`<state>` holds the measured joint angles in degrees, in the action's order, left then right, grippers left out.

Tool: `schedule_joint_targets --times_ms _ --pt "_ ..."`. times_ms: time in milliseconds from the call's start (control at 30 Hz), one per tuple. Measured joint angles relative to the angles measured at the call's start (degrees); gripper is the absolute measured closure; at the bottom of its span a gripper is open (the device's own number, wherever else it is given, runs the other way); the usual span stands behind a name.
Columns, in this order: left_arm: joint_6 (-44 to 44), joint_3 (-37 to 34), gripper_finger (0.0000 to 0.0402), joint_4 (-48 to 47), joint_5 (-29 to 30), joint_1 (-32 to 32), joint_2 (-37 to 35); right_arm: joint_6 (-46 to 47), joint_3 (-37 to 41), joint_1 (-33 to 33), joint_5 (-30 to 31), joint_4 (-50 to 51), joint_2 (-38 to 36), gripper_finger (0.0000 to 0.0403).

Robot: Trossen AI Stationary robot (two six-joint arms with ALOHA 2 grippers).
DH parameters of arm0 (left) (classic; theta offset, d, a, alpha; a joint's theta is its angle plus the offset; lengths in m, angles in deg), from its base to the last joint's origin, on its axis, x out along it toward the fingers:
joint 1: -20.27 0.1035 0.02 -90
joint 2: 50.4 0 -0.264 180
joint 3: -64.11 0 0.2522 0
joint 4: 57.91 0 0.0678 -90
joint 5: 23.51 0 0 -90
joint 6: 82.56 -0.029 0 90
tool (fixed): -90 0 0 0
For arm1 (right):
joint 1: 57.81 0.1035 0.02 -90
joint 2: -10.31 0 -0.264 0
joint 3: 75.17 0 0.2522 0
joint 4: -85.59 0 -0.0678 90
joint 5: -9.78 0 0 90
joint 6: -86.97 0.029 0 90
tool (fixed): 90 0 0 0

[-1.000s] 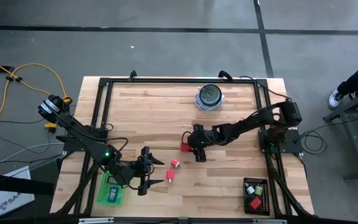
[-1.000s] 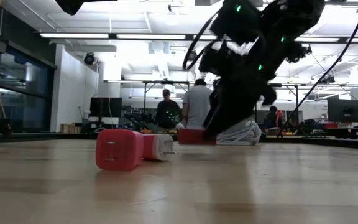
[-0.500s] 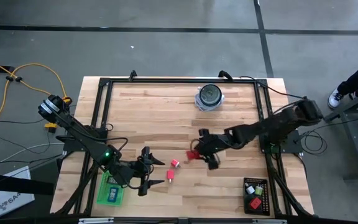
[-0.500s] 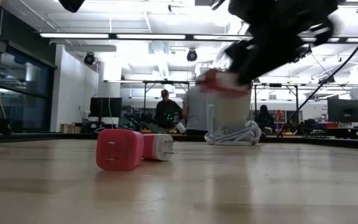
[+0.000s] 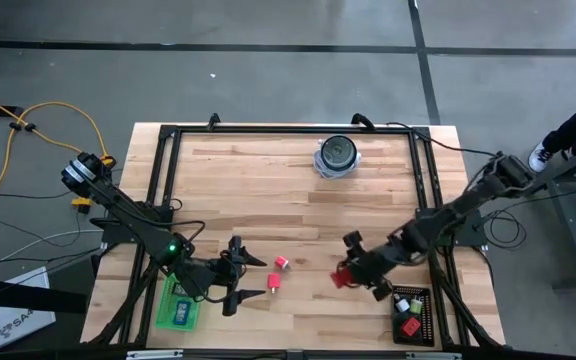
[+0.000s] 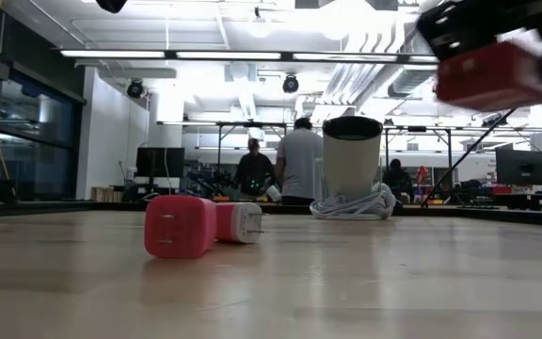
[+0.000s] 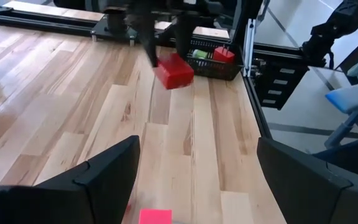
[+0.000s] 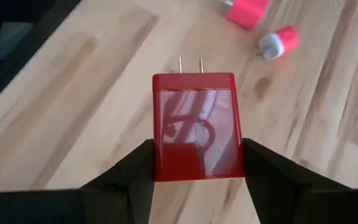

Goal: Pick & Place Office items
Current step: Put the red charger adapter into the black bin

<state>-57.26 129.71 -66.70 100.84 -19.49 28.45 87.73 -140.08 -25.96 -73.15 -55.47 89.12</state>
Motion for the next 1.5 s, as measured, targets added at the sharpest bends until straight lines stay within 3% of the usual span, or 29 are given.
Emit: schedule_joint_targets --times_ms 667,967,1367,1500 --pt "0.00 -0.04 0.0085 0.28 0.00 0.02 -0.02 19.39 0.00 24.27 7.33 13.15 -2.35 0.0207" --pt "0.00 -0.04 0.0085 0.26 0.00 0.00 0.00 31.52 0.00 34.84 14.53 18.83 -4.56 0.0207" --pt "-0.01 -0.04 0.0085 0.28 0.02 0.01 -0.01 57.34 0.25 40.32 15.27 27.30 -4.54 0.0207" --pt "0.00 -0.07 0.0085 0.28 0.00 -0.01 0.00 63.79 1.88 40.68 13.04 26.83 -4.49 0.0207"
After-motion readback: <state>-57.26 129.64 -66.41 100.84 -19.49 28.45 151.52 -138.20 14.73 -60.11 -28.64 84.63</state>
